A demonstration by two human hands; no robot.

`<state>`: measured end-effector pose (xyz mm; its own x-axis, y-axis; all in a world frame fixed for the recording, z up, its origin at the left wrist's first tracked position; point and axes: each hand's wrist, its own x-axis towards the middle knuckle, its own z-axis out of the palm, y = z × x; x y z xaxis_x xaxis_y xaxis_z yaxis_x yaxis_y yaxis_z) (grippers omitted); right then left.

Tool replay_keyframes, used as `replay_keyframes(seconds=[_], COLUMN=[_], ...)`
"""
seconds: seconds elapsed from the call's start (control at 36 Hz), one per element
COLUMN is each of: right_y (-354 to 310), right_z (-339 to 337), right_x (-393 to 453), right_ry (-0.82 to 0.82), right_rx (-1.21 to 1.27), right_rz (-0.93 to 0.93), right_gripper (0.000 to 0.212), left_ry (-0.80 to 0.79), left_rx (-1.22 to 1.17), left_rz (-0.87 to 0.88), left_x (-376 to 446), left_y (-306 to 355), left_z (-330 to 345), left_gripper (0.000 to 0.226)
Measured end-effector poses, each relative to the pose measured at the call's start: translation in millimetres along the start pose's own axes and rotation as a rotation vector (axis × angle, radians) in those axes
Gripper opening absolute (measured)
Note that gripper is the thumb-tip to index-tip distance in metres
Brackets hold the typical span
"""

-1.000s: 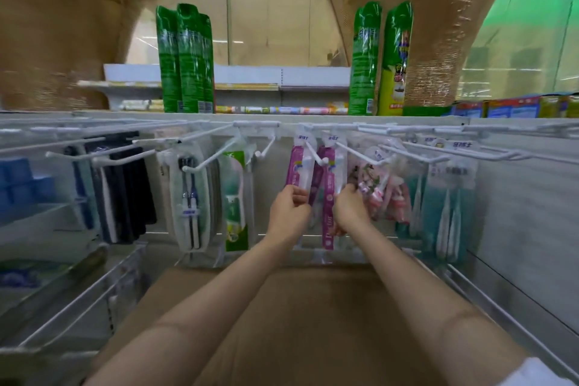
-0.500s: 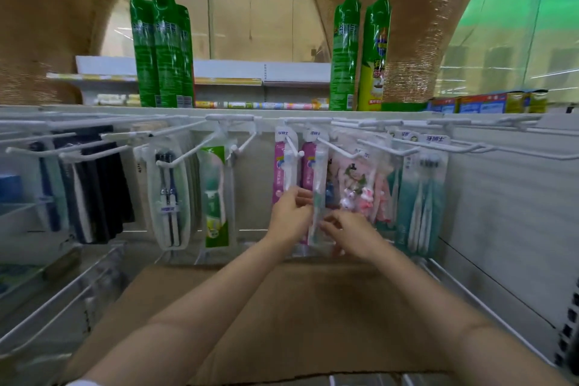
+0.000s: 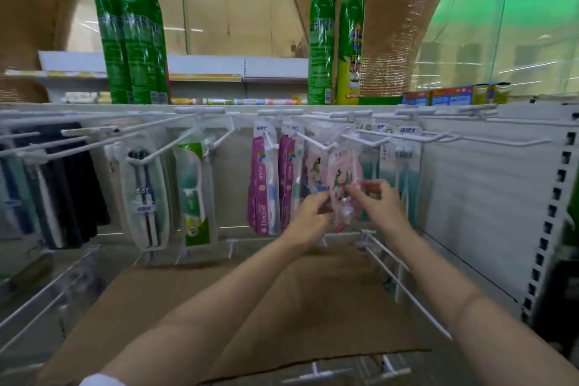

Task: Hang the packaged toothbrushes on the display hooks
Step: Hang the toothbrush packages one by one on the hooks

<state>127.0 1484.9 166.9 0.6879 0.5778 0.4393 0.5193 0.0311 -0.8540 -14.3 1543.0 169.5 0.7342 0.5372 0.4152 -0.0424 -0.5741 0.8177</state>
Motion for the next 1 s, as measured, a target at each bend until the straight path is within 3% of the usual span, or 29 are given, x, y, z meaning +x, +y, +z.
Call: replay_keyframes(seconds=[0.08,0.19,0.31,0.44,0.58,0.69,0.89,1.0], right_y=[3.0,-0.1,-4.2,-17.5,-16.5,-13.6,-18.7,-18.9], right_z=[-4.7,-13.3,-26.2,-48.5,-52.2,-49.7,-47.2,-45.7], right_x=[1.9,-3.0,-2.2,2.0,6.3,8.4,10.3,13.1], right_ry=[-0.079,-0.181,-0.065,0.103,0.112,0.093,0.080,0.070], right_rx=[-0.035,0.103,0.118,-0.107,-0.190,-0.207,-0.182,-0.166], right_rz=[-0.025,-0.021,-0.076,-0.215,-0.229,-0.222,-0.221,-0.220], right_gripper=[0.031,0.029,0.026,0.024,0.018,0.016,0.016,0.015], left_ry=[0.009,0.035,0.056,0.070,0.091,0.025,0.154,0.095], left_rx=[0.291,0.371,0.210,0.117,0.083,0.024,-0.115,-0.082], left_rz=[-0.080,-0.073,-0.105,-0.164,-0.180,-0.131,-0.178,-0.189], left_x=[5.1,8.3,9.7,10.8,17.7,16.5,35.4,63.6], left_y=[-8.2,-16.8,-18.0,-18.2,-16.4,-13.5,-23.5,-58.7], left_z=[-1.3,-2.2,-3.7,-3.0,3.7,16.6,10.1,20.3], left_gripper=[0.039,0.045,0.062,0.067,0.070,0.089,0.094,0.088])
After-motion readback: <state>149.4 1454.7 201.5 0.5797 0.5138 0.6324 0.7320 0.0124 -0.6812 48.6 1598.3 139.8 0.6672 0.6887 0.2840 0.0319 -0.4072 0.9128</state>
